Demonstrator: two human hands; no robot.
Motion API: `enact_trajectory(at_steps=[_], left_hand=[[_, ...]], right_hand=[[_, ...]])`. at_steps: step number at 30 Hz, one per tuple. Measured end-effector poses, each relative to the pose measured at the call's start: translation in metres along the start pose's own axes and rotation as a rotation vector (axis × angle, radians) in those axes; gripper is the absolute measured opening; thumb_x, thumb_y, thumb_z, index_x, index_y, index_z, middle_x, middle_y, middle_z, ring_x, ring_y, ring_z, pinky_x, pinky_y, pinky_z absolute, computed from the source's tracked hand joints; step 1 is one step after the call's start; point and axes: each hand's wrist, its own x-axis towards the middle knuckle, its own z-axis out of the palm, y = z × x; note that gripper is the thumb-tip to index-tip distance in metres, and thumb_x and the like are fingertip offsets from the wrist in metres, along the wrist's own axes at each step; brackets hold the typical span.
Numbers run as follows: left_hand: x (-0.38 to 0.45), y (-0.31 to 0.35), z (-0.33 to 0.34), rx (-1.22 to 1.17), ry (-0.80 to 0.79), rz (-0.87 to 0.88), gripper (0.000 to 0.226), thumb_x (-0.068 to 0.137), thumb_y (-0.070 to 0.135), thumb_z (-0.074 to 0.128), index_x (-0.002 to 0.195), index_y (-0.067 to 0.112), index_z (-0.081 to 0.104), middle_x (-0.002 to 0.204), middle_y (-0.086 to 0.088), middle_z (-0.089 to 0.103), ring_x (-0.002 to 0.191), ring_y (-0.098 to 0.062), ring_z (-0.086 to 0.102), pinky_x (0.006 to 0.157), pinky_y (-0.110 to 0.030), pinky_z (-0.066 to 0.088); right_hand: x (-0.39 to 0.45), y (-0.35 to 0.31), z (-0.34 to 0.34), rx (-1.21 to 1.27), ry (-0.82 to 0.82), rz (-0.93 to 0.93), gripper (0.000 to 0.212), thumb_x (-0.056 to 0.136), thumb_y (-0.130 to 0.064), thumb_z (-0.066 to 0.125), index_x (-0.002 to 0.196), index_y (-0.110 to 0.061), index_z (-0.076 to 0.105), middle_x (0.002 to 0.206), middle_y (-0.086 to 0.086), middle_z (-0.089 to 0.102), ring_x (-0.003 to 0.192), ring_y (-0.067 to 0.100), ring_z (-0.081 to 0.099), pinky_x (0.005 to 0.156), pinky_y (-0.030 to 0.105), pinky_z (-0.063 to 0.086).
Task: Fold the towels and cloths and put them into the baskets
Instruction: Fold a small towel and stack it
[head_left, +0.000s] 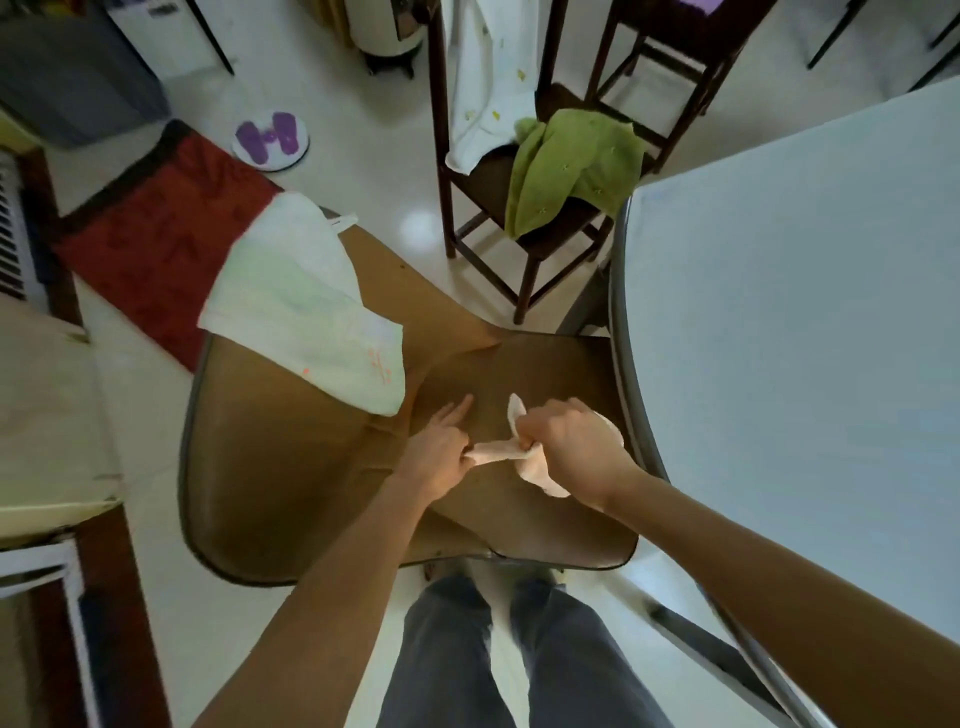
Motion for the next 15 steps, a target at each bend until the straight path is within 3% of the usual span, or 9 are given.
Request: enact_trajectory(at_steps=[2,5,8,10,13,15], left_hand=[[-0.02,0.012,-0.018,0.012,-0.014,0.113,0.021,0.095,0.033,0.057,0.097,0.018,0.072,0.16,0.01,0.006,0.149,-0.013,0.004,0.112,-0.037,0.036],[-0.042,0.029,-0.041,0.032,-0.031,0.253,0.023,0.094,0.036,0.056,0.094,0.02,0.072,0.16,0.013,0.006,0.148,-0.009,-0.007,0.112,-0.037,0.035],[-0.058,0.047,-0.058,0.075,-0.043,0.311,0.023,0.094,0.036,0.057,0.078,0.022,0.068,0.159,0.016,0.002,0.146,-0.003,-0.011,0.108,-0.035,0.037],[-0.06,0.057,-0.065,0.084,-0.024,0.331,0.027,0.093,0.038,0.058,0.076,0.019,0.068,0.159,0.018,0.003,0.145,-0.002,-0.014,0.108,-0.034,0.036],[-0.059,0.067,-0.071,0.049,-0.005,0.377,0.025,0.092,0.039,0.058,0.101,0.021,0.073,0.158,0.019,0.012,0.145,0.0,-0.013,0.11,-0.036,0.036],[-0.059,0.073,-0.074,-0.015,-0.021,0.401,0.029,0.095,0.034,0.054,0.121,0.024,0.065,0.158,0.017,0.017,0.146,-0.002,-0.004,0.109,-0.04,0.04]], right_hand=[[-0.016,-0.006,-0.03,0.046,0.024,-0.045,0.024,0.066,0.001,0.079,0.079,-0.017,0.07,0.08,0.003,0.07,0.071,0.017,0.062,0.075,0.027,0.043],[-0.033,-0.011,-0.064,0.096,0.029,-0.098,0.016,0.078,0.002,0.068,0.084,-0.013,0.071,0.089,0.002,0.071,0.082,0.016,0.062,0.077,0.025,0.044],[-0.045,-0.01,-0.087,0.155,0.045,-0.097,0.012,0.084,-0.004,0.065,0.083,-0.015,0.069,0.09,-0.01,0.066,0.084,0.006,0.056,0.075,0.017,0.039],[-0.053,-0.011,-0.101,0.214,0.043,-0.084,0.023,0.084,0.0,0.061,0.072,-0.02,0.062,0.078,-0.02,0.056,0.078,0.003,0.052,0.072,0.014,0.038],[-0.062,-0.013,-0.117,0.332,0.096,-0.046,0.036,0.083,0.008,0.055,0.066,-0.023,0.057,0.069,-0.018,0.054,0.073,0.002,0.054,0.069,0.011,0.041],[-0.065,-0.013,-0.125,0.394,0.117,-0.019,0.04,0.082,0.012,0.051,0.064,-0.023,0.058,0.069,-0.012,0.057,0.073,0.002,0.056,0.068,0.009,0.042]])
